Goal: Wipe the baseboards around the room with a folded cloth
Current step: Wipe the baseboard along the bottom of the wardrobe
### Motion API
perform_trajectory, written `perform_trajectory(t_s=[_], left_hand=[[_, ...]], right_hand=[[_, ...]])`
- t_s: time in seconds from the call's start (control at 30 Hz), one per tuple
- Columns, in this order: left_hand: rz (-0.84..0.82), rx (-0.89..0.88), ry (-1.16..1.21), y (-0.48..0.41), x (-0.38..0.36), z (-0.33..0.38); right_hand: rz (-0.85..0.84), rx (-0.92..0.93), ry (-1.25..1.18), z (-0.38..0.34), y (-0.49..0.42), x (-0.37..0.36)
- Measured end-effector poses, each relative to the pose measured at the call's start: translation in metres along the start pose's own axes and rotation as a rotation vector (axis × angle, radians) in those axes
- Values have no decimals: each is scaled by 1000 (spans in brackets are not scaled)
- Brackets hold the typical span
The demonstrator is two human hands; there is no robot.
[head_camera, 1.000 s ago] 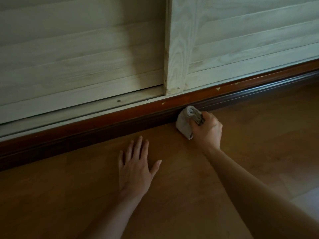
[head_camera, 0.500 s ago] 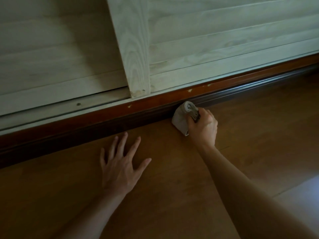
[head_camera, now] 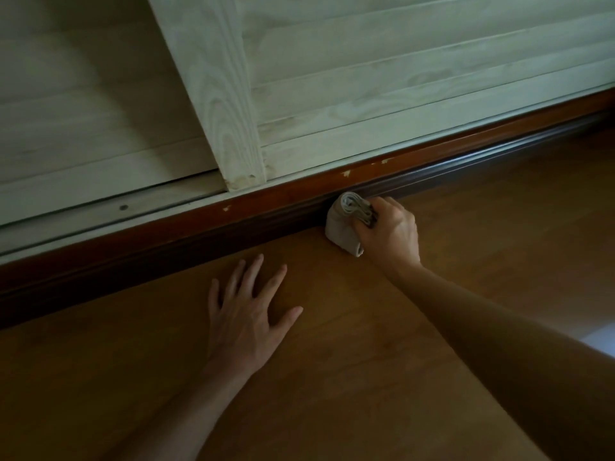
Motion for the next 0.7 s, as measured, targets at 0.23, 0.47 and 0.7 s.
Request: perform_trajectory(t_s=[0.23,0.47,0.7], left_hand=[[-105,20,-27,-30,-6,71],[-159,85,-58,-35,-5,83],[-192,116,-94,-39,-3,86]], right_hand=[[-161,27,-8,15,-21,12],[-241,135,-52,28,-38,26],[-103,93,-174,28,-22,8]])
Point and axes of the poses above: each hand's wrist, its own y-axis away from the middle knuckle, its own x-axis out of the back of the hand, z = x × y, the point moved 1 cm from there along -y, towards the middle knuckle, and after that the axes turned 10 degrees about y, right-handed, at the moved point
